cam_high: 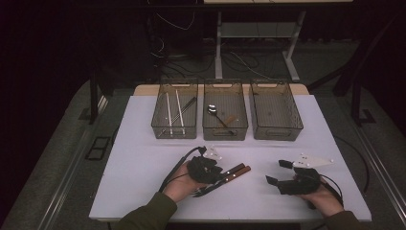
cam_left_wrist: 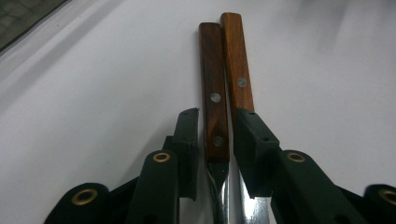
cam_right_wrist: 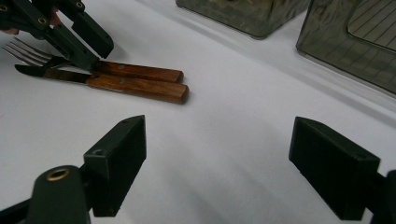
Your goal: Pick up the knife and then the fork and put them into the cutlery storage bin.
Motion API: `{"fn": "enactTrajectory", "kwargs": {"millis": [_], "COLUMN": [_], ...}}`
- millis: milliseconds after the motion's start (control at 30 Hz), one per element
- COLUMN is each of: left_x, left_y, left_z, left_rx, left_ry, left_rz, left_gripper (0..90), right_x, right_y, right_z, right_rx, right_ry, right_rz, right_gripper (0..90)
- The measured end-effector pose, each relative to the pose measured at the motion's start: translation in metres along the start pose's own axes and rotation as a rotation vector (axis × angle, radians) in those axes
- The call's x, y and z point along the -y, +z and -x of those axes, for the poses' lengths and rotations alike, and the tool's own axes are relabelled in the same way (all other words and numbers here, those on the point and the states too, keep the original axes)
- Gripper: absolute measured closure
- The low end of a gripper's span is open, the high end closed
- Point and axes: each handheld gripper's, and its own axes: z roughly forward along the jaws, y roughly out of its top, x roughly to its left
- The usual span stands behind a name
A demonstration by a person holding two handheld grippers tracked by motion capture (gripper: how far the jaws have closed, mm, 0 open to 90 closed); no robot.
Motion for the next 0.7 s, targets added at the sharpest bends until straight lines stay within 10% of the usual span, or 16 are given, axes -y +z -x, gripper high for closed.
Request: {"fn": "enactTrajectory", "kwargs": {"millis": [700], "left_x": [0.0042], "left_y": [0.0055], "left_z": [0.0036], "left_rx": [-0.041], "left_ry": [0.071], "left_rz": [-0.006], "left_gripper": [72.7], "right_x": [-0.0001], "right_y": [-0.0004], "right_z": [0.0001], "right_rx": [0.002], "right_ry": [-0.009], "right_rz": [0.006], "right_gripper": [19.1]}}
